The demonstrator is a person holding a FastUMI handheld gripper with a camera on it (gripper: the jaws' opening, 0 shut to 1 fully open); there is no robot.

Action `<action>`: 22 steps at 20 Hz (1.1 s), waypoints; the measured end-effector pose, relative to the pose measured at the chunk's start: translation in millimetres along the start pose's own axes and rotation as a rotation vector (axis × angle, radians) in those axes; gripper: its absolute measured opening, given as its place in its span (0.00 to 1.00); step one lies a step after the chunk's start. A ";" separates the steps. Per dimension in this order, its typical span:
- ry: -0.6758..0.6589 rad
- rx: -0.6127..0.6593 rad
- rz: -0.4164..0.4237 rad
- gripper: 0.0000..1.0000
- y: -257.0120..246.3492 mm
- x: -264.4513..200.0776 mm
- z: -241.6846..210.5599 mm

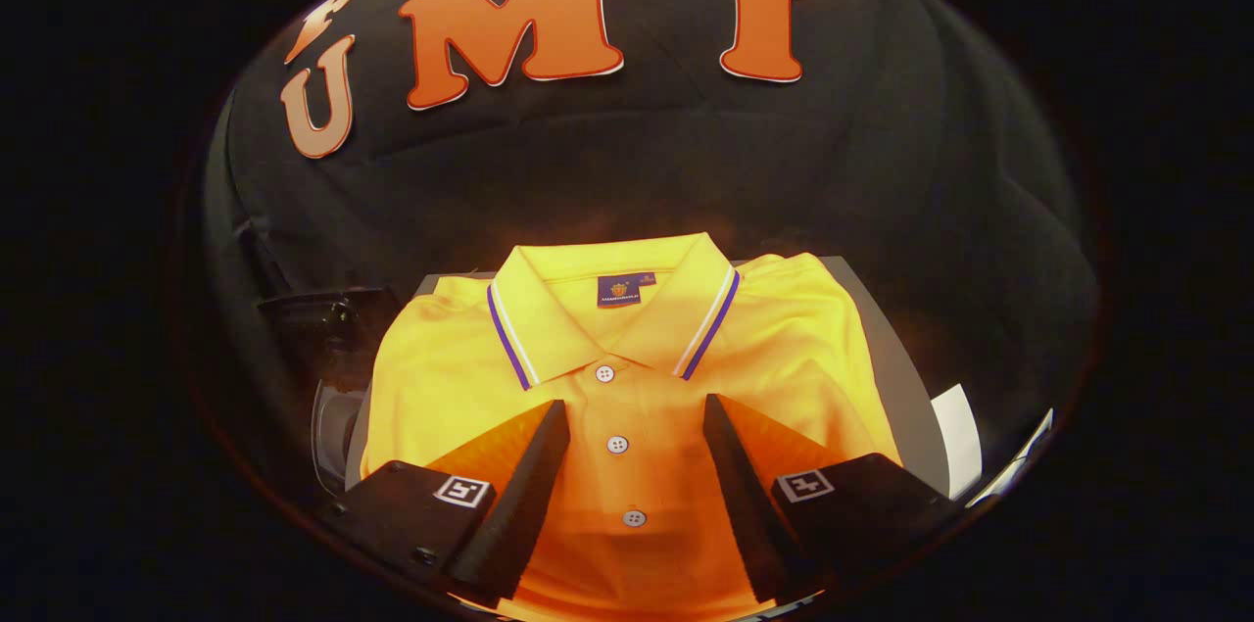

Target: Put the clothes into the washing machine and then close the washing machine lid.

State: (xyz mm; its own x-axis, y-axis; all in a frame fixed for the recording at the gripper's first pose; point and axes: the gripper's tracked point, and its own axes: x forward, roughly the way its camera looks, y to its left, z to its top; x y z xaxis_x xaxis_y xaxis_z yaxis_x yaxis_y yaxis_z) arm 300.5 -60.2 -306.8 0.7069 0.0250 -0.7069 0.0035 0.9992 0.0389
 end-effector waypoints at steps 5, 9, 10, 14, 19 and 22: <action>0.048 0.023 0.049 0.50 15.8 0.9 -0.7; 0.075 0.068 0.050 0.32 17.2 1.2 -0.3; 0.073 0.061 0.049 0.32 17.5 1.8 0.6; 0.029 0.064 0.061 0.13 17.3 -1.9 1.4; -0.008 0.209 0.169 0.12 23.5 -9.0 7.6; -0.042 0.280 0.227 0.12 29.4 -22.7 14.7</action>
State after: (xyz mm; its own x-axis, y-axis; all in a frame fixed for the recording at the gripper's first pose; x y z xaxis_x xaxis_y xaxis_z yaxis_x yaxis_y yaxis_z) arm 294.9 -31.9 -279.2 0.7401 0.2381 -0.6289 0.0329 0.9213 0.3875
